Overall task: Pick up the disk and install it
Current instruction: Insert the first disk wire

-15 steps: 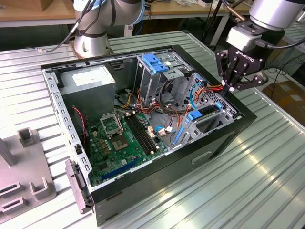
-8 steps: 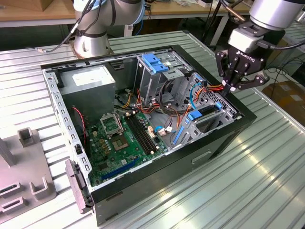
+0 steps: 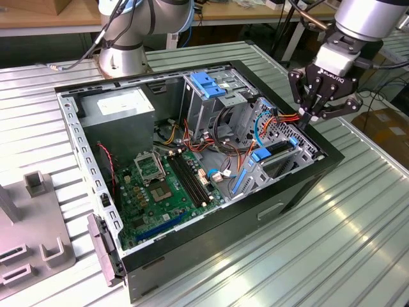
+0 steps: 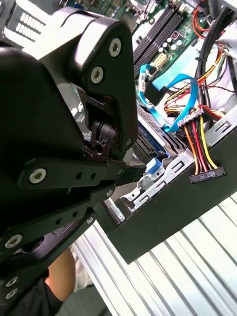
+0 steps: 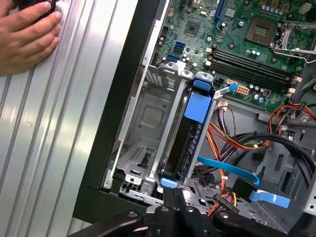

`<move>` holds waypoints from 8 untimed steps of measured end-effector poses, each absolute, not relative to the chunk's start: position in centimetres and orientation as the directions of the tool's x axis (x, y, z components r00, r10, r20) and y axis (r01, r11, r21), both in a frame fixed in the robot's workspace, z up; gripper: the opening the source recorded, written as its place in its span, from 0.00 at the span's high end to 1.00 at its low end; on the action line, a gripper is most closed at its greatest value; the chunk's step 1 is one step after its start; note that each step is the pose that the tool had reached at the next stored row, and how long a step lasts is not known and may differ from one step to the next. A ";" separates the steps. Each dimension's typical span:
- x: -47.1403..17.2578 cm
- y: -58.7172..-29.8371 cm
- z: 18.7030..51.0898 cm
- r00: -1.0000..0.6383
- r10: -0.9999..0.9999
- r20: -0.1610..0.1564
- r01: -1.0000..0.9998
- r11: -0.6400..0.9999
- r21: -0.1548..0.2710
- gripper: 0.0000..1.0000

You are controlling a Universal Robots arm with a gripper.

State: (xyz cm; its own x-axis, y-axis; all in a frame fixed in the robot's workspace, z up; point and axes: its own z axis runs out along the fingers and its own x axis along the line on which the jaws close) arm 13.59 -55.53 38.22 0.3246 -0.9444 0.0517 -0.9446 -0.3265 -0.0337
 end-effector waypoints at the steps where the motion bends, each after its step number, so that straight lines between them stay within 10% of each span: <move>1: 13.6 -55.5 38.2 0.338 -0.940 0.052 -0.940 -0.340 -0.034 0.90; 8: 13.9 -55.5 38.2 0.426 -0.903 0.052 -0.903 -0.427 -0.034 0.90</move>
